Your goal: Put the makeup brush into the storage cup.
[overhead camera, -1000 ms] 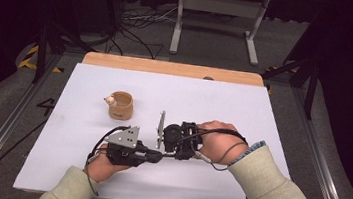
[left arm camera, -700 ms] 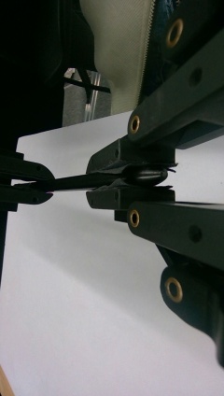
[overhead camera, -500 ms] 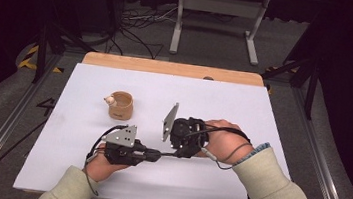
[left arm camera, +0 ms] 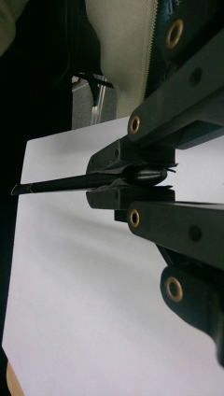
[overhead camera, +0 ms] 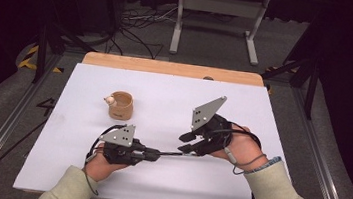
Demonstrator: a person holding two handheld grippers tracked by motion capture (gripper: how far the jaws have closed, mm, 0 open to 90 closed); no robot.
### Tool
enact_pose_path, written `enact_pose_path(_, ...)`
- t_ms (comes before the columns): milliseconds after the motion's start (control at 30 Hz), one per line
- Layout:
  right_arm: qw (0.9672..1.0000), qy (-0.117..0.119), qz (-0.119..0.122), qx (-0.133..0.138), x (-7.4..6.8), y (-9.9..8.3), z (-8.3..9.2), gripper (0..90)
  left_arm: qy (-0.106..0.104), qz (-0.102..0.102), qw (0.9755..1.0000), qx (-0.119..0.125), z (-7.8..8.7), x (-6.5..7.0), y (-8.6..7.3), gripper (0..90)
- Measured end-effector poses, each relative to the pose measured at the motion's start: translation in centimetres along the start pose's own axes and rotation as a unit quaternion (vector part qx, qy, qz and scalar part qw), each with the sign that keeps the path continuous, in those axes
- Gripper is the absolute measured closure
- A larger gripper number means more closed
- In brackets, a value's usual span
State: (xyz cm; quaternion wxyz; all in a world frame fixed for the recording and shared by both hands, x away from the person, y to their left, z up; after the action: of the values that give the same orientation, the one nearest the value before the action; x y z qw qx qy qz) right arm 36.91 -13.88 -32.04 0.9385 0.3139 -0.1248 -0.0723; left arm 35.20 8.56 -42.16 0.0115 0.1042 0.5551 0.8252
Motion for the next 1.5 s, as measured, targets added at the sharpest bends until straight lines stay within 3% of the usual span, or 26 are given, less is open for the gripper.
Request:
enact_pose_path(200,0.9976,-0.005,-0.038,0.057,0.3,-1.9,0.5,64.1,0.001,0.0,1.0,0.008,0.3,0.0,0.0,83.2)
enact_pose_path(267,0.9962,0.008,-0.045,0.075,0.4,-2.5,0.5,61.5,0.001,-0.001,1.0,0.009,0.4,0.0,0.0,83.2)
enact_pose_path(567,0.9927,0.011,-0.068,0.099,0.4,-4.8,-0.4,61.0,-0.004,-0.006,0.9999,0.011,0.4,0.0,0.1,83.2)
enact_pose_path(1133,0.993,0.015,-0.07,0.094,-0.1,-6.6,-1.9,63.3,-0.011,0.0,0.9999,0.004,0.2,0.0,0.1,83.2)
enact_pose_path(1500,0.9931,0.035,-0.055,0.097,-0.2,-6.8,-2.1,75.8,-0.007,-0.002,1.0,0.003,0.3,-0.1,0.0,83.2)
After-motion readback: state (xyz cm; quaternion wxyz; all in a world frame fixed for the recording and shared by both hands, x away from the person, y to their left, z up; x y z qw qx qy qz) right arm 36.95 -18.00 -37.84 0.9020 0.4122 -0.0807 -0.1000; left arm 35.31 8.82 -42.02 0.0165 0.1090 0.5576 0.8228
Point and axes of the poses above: each handheld gripper's, and its own axes: z roughly backward along the jaws, y roughly out of its top, x roughly to its right, the point moved 3 cm from there along -z, roughly forward along the jaws, and after that the axes turned 13 degrees about -y, right-handed, at the moved point
